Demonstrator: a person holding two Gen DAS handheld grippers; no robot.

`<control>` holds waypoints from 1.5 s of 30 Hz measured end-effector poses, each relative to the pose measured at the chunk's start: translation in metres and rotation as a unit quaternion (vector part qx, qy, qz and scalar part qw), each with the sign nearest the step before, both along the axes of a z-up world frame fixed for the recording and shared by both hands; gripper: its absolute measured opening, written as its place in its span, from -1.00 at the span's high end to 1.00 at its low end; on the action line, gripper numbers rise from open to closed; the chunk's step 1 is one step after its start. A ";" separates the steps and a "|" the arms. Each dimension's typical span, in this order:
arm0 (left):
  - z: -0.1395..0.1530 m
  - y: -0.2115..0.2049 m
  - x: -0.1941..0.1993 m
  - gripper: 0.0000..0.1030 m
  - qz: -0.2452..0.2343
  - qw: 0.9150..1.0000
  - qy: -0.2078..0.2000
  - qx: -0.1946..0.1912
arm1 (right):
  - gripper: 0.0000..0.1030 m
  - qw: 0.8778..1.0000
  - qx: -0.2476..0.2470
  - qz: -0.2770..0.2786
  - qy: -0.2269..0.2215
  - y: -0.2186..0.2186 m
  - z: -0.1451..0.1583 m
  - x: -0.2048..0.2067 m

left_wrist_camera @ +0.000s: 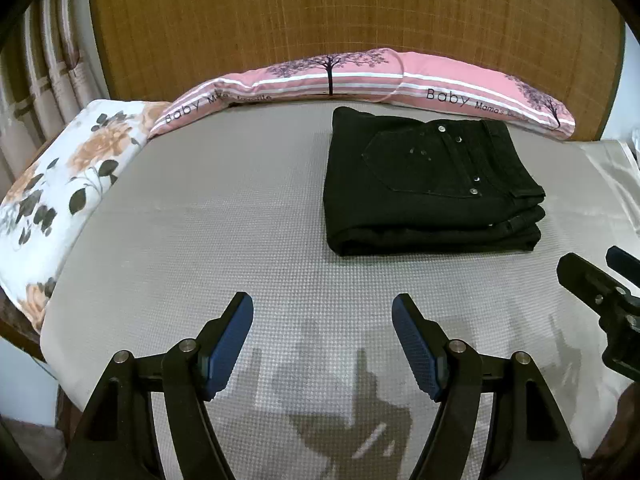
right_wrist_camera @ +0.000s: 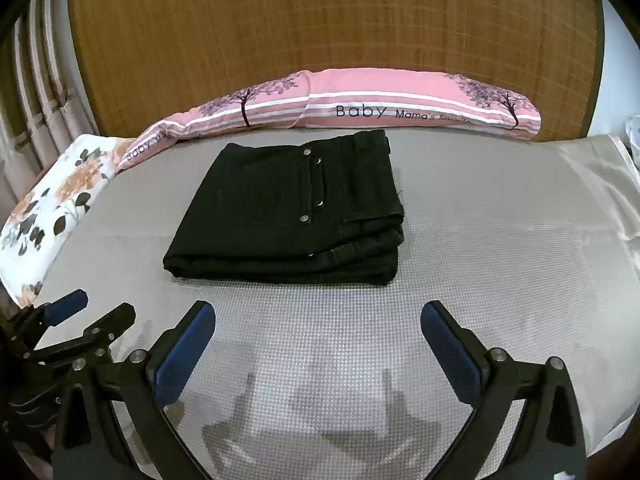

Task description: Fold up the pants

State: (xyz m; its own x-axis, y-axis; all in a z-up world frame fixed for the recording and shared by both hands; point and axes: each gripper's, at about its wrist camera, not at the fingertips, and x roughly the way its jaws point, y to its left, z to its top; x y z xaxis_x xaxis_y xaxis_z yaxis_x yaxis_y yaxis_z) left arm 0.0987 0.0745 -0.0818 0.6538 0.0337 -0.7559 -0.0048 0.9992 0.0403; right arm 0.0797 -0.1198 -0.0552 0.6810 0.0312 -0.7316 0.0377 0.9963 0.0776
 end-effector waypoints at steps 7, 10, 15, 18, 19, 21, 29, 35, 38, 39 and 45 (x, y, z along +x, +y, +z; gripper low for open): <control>-0.002 0.000 0.001 -0.41 -0.001 1.000 0.004 -0.006 | -0.97 1.000 -0.003 0.001 0.005 0.004 -0.003 -0.001; -0.001 -0.001 0.001 -0.41 -0.003 1.000 0.001 0.001 | -0.98 1.000 -0.001 0.001 0.007 0.004 -0.004 -0.001; -0.002 -0.001 0.002 -0.41 -0.005 1.000 0.001 0.003 | -0.98 1.000 -0.004 0.002 0.009 0.005 -0.005 -0.001; -0.002 0.000 0.002 -0.41 -0.006 1.000 0.003 0.006 | -0.98 1.000 -0.004 0.002 0.010 0.005 -0.004 -0.001; -0.003 0.000 0.002 -0.41 -0.006 1.000 0.004 0.005 | -0.98 1.000 -0.004 0.002 0.009 0.005 -0.004 -0.001; -0.004 0.000 0.002 -0.41 -0.005 1.000 0.005 0.006 | -0.98 1.000 -0.006 0.003 0.011 0.005 -0.005 -0.001; -0.007 -0.001 0.001 -0.41 -0.008 1.000 0.007 0.013 | -0.98 1.000 -0.006 0.004 0.014 0.007 -0.007 0.000; -0.008 -0.001 0.001 -0.41 -0.008 1.000 0.007 0.012 | -0.98 1.000 -0.005 0.004 0.017 0.007 -0.009 0.000; -0.008 -0.001 0.001 -0.41 -0.008 1.000 0.008 0.013 | -0.98 1.000 -0.004 0.003 0.019 0.007 -0.010 0.000; -0.008 -0.001 0.002 -0.41 -0.008 1.000 0.008 0.013 | -0.98 1.000 -0.003 0.003 0.019 0.007 -0.011 -0.001; -0.009 -0.001 0.001 -0.41 -0.009 1.000 0.006 0.017 | -0.98 1.000 -0.003 0.002 0.022 0.008 -0.014 -0.003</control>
